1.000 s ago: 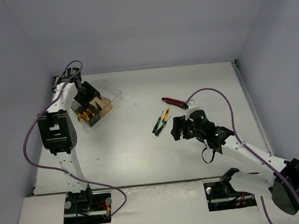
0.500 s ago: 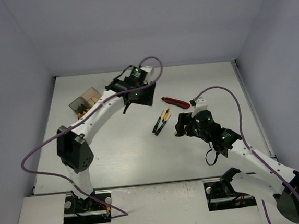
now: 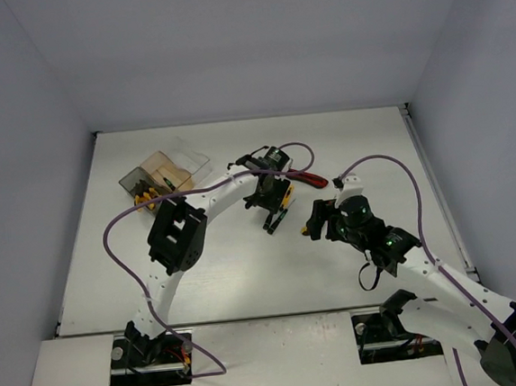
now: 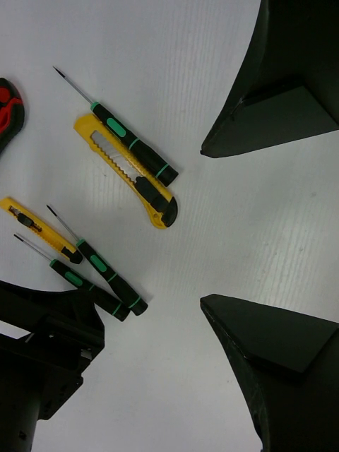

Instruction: Sort the tools into containers

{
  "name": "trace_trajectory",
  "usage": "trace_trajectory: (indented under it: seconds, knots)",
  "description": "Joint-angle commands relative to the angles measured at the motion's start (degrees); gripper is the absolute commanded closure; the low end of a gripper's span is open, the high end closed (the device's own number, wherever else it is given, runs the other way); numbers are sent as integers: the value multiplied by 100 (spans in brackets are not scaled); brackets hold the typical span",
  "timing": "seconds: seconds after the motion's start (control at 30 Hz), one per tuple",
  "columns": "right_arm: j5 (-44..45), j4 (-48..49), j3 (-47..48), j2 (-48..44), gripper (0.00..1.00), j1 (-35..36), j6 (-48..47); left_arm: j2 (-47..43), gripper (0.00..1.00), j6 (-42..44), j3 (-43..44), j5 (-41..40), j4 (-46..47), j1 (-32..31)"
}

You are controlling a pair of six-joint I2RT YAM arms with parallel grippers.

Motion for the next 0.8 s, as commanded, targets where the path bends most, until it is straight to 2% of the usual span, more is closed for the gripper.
trace_trajectory:
  seconds: [0.0, 0.37, 0.5, 0.57, 0.7, 0.77]
  knots:
    - [85, 149, 37, -91, 24, -43, 71, -56, 48, 26, 399, -57, 76, 23]
    - [76, 149, 37, -56, 24, -43, 66, -47, 49, -314, 250, 216, 278, 23]
    - [99, 149, 37, -38, 24, -43, 77, 49, 65, -436, 214, 82, 268, 23]
    - [94, 149, 29, -54, 24, -43, 73, 27, 80, -531, 110, -166, 269, 31]
    - [110, 149, 1, -108, 24, -43, 90, -114, 95, -617, -65, -287, 278, 93]
    - [126, 149, 16, -67, 24, -43, 82, -179, 99, -624, -114, -271, 270, 123]
